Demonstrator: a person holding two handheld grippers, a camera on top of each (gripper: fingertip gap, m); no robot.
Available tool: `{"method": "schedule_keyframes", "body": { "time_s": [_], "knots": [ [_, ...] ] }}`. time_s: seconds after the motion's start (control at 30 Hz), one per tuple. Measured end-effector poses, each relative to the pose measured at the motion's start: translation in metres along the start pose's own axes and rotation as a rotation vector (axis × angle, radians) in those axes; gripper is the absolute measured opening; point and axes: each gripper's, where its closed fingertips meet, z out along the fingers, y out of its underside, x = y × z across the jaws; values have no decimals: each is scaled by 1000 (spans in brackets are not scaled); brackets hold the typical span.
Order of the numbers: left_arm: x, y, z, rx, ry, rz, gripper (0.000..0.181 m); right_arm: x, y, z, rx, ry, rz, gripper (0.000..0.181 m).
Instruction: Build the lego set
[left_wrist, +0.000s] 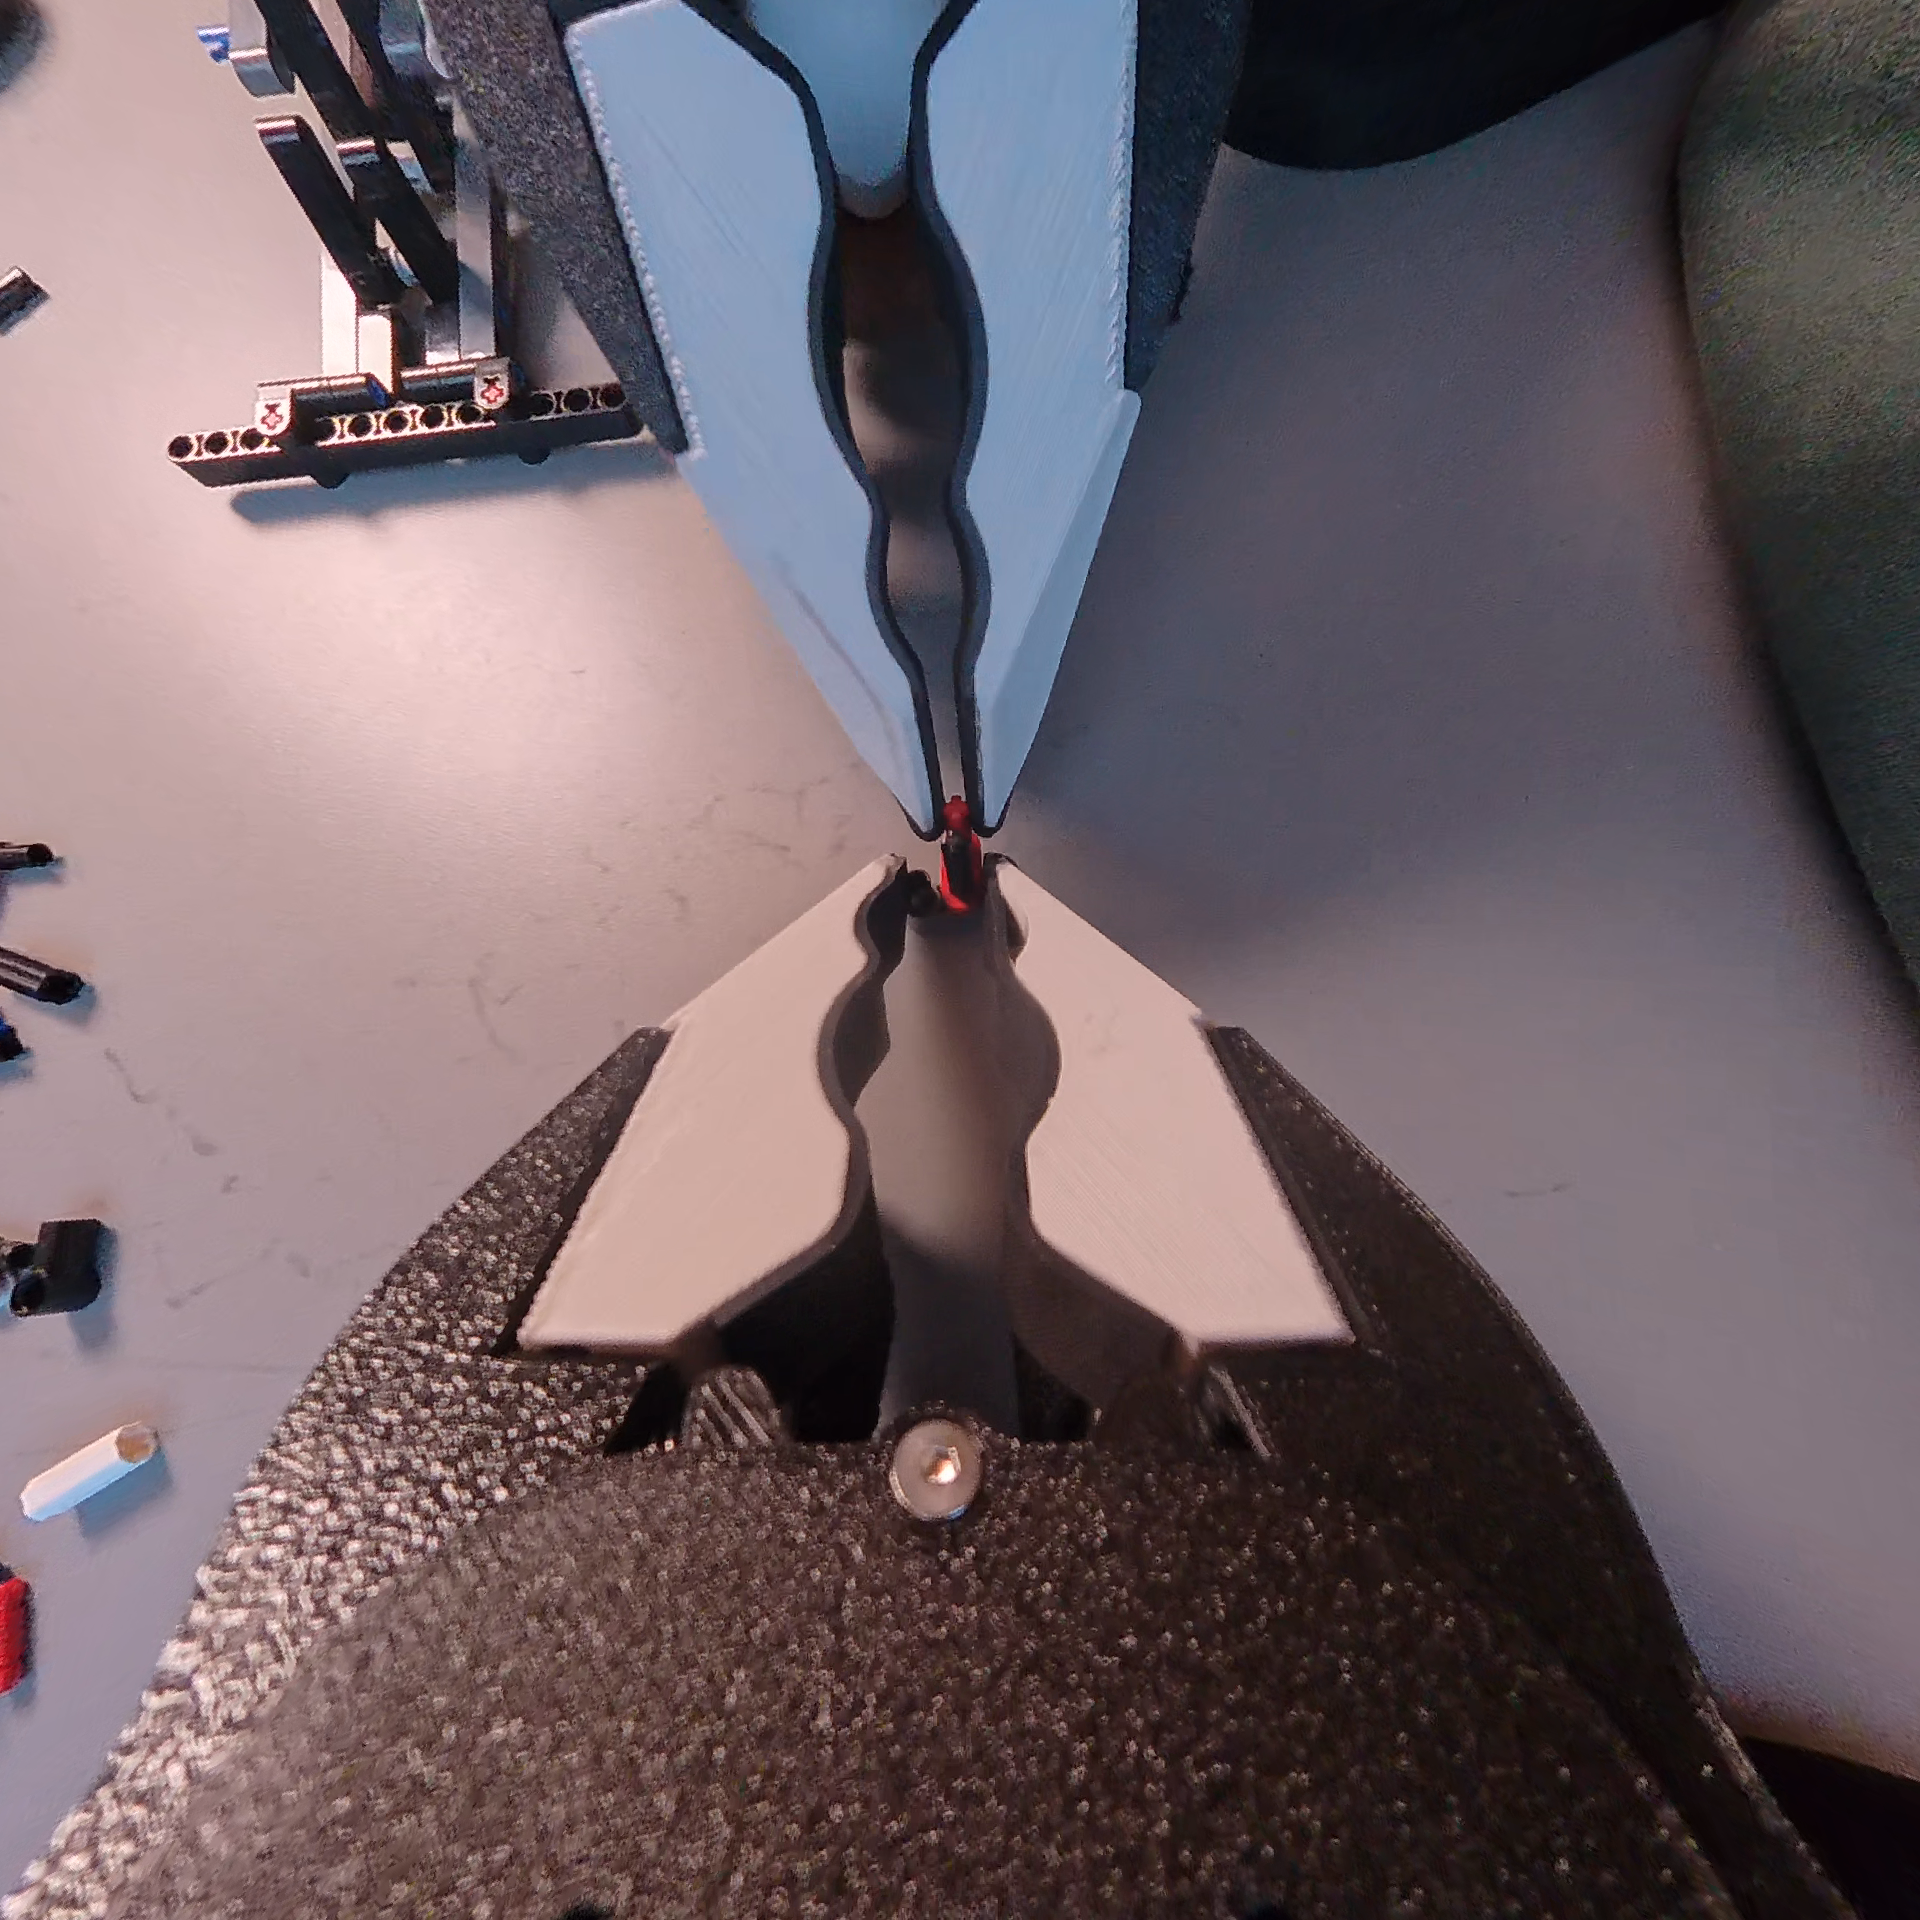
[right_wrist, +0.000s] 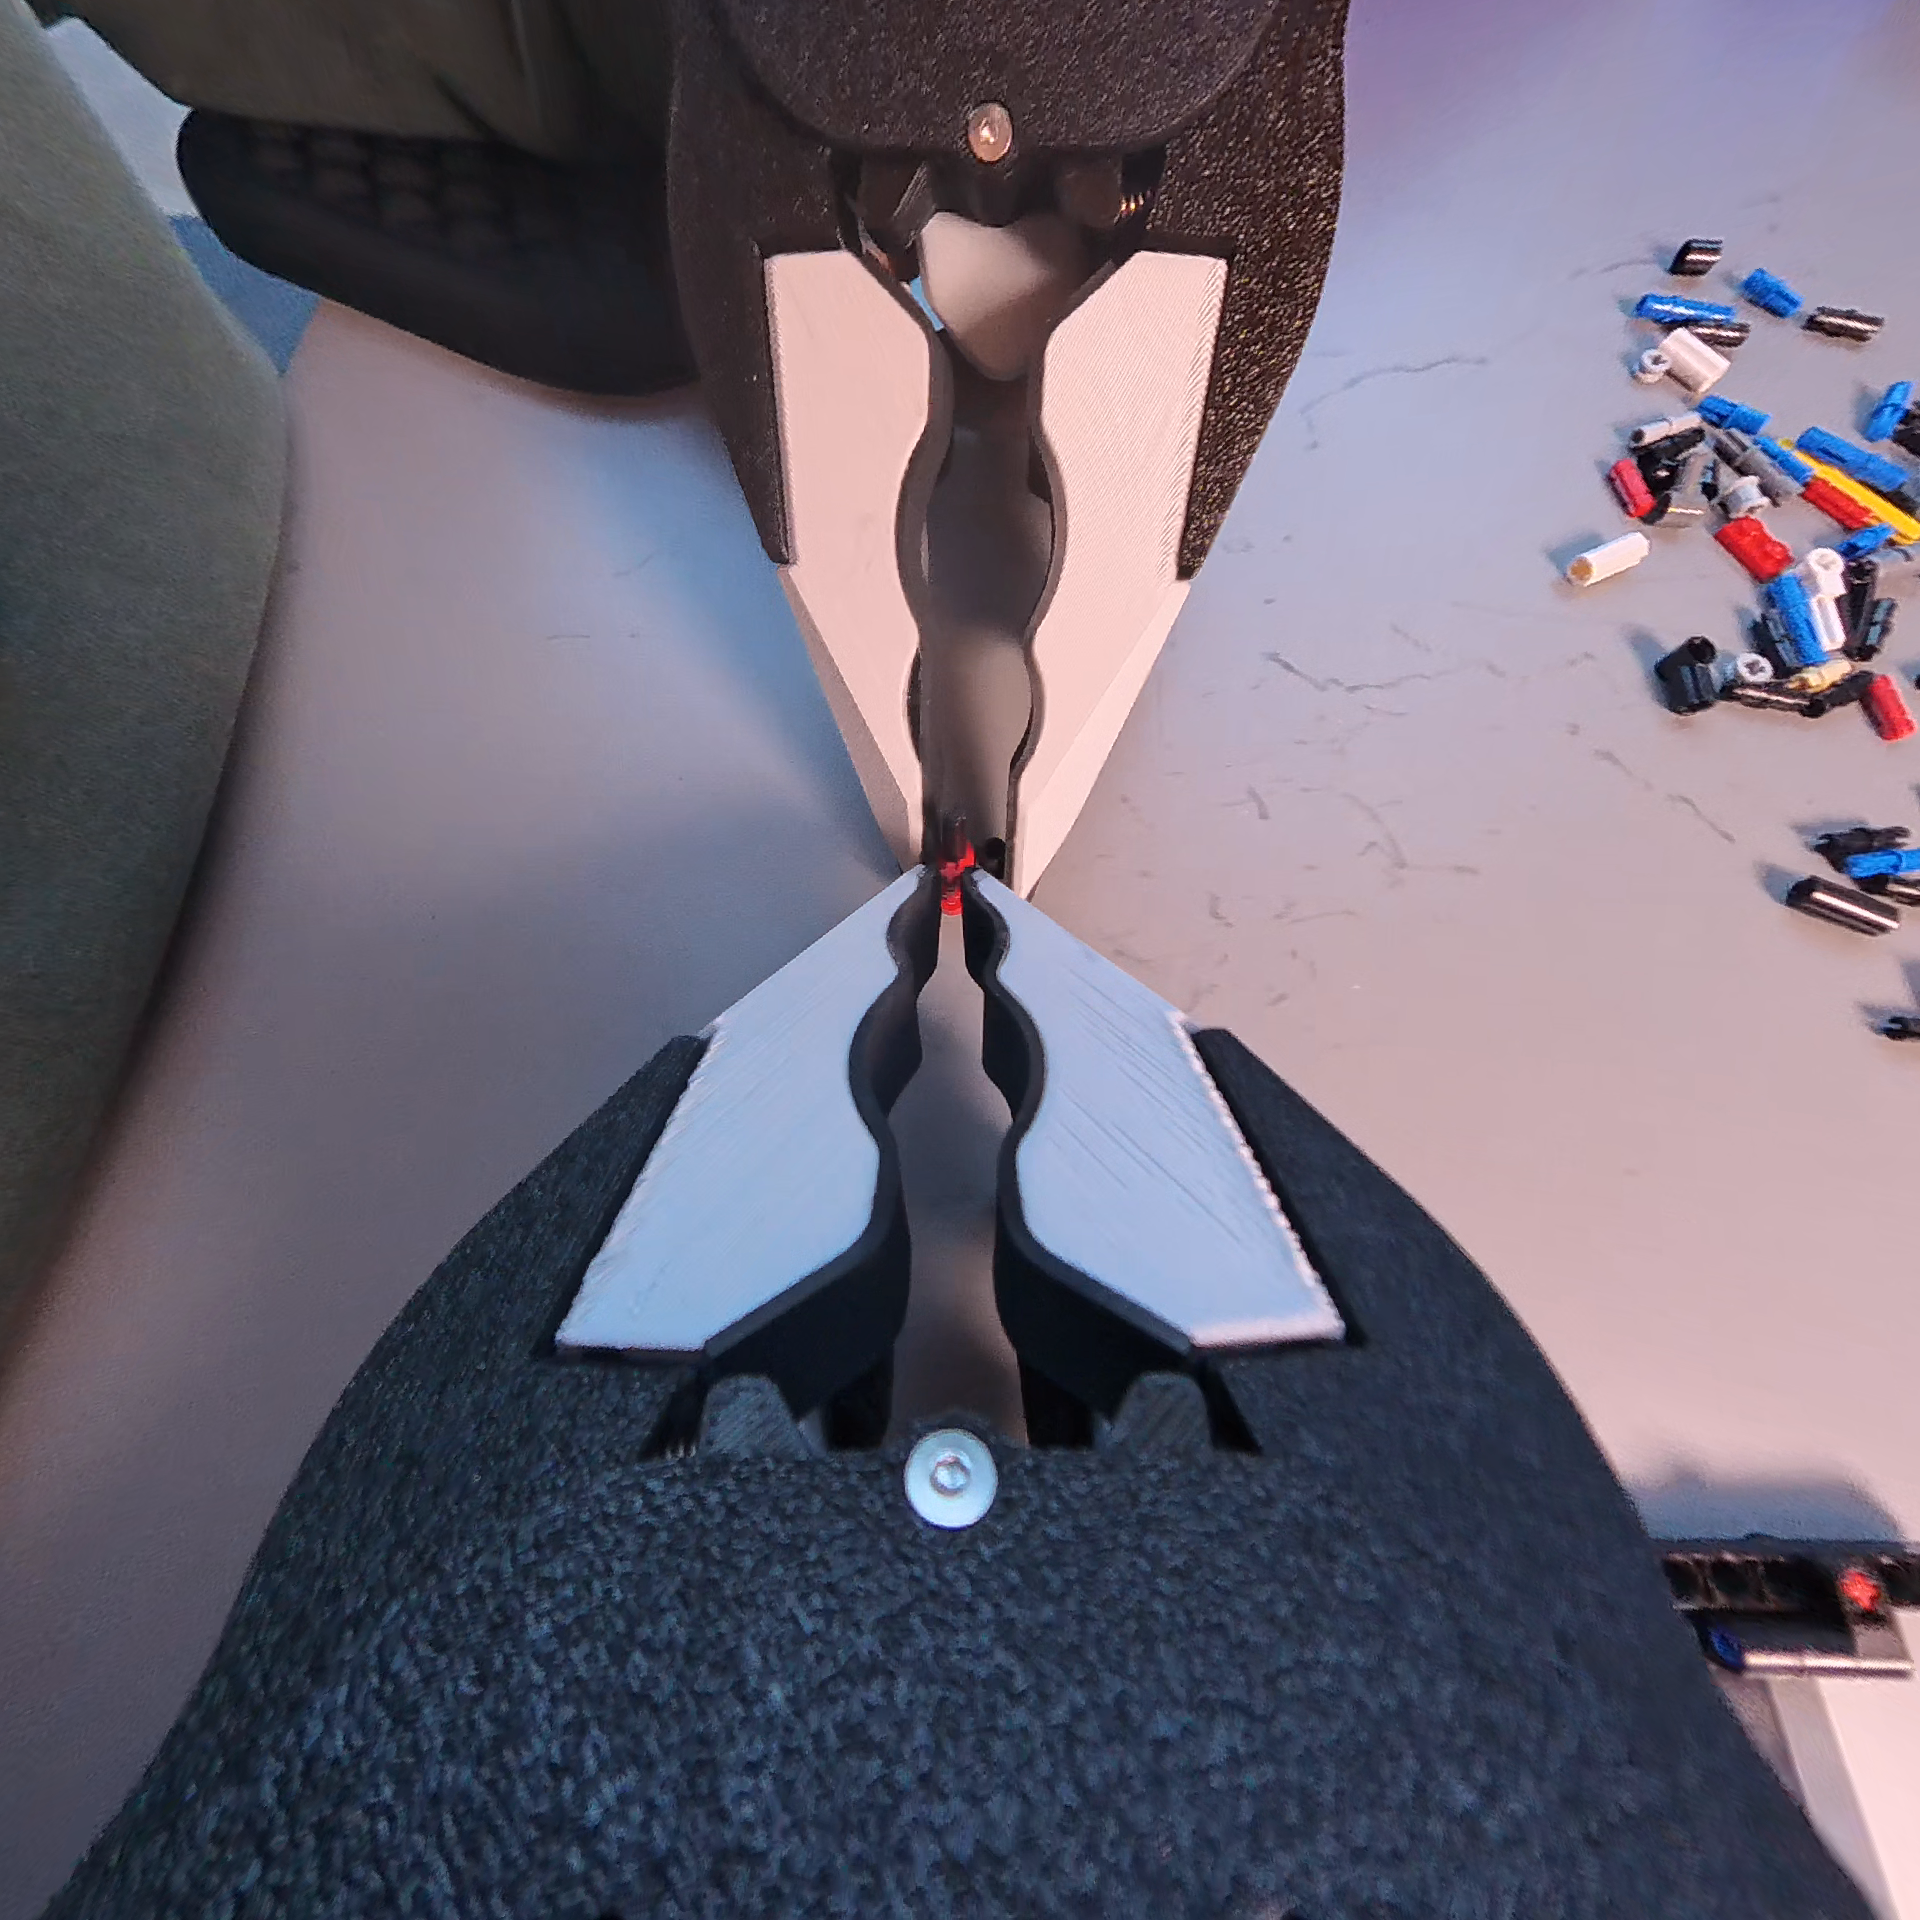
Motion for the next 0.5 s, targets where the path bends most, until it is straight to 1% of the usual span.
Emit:
{"method": "schedule_keyframes", "body": {
  "time_s": [0.13, 0.23, 0.37, 0.5],
  "knots": [
    [0, 0, 0, 0, -5, 8, 14, -1, 1, 0, 7, 38, -12, 3],
    [0, 0, 0, 0, 0, 10, 14, 0, 3, -1, -11, 27, -49, 4],
    [0, 0, 0, 0, -2, 15, 14, -1, 3, 0, -28, 11, -50, 3],
    [1, 0, 0, 1, 1, 14, 14, -1, 4, 0, -81, -8, -63, 3]
  ]
}}
